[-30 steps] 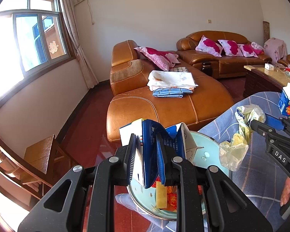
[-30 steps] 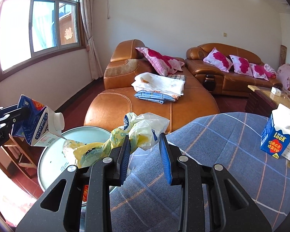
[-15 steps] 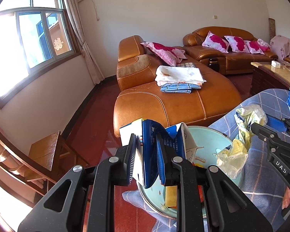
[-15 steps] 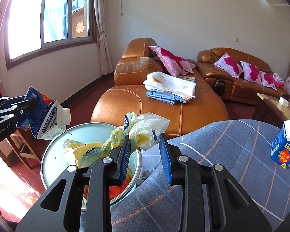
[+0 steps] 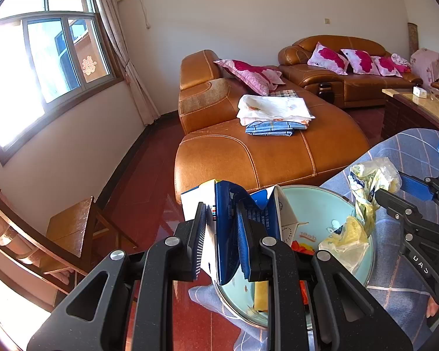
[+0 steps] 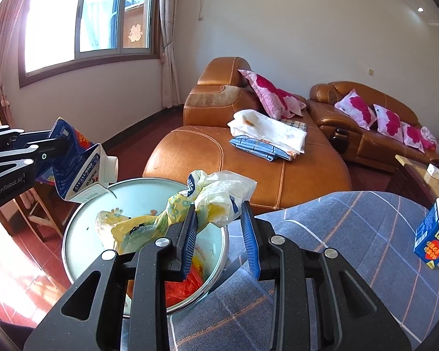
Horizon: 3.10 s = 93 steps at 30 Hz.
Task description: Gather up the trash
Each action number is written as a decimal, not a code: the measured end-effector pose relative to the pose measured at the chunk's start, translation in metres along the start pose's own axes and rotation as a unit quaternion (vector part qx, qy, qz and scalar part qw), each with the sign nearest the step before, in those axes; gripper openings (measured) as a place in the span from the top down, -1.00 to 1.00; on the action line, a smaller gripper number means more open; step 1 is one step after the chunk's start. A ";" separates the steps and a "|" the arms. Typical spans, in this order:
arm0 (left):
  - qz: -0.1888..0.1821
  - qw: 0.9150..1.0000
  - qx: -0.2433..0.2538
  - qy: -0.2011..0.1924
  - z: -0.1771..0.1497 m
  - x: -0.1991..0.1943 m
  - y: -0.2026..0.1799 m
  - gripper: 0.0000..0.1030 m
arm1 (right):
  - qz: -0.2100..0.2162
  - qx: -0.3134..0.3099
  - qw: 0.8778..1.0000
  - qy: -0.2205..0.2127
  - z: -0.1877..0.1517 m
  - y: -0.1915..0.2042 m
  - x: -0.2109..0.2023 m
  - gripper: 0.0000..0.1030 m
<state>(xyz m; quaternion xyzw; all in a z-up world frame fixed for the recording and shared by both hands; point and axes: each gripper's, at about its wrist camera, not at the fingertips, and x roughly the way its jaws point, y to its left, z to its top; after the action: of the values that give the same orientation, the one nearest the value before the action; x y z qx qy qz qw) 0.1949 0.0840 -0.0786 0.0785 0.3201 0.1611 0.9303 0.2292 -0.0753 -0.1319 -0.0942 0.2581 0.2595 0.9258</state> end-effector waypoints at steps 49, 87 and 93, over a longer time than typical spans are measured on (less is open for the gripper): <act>-0.029 0.999 0.000 0.022 -0.010 0.012 -0.001 0.57 | 0.017 -0.017 1.000 0.006 -0.004 0.008 0.005 0.36; -0.055 0.995 -0.036 -0.070 -0.009 -0.034 -0.013 -0.88 | -0.156 0.063 0.979 -0.112 -0.031 -0.030 -0.070 -0.52; -0.054 0.996 -0.035 -0.067 -0.010 -0.032 -0.014 -0.88 | -0.160 0.064 0.979 -0.113 -0.031 -0.031 -0.069 -0.56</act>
<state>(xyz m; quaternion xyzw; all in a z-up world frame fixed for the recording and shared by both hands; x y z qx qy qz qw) 0.1687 0.0603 -0.0713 0.0395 0.2547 0.1157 0.9593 0.1818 -0.1405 -0.1206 -0.0446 0.1494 0.1004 0.9827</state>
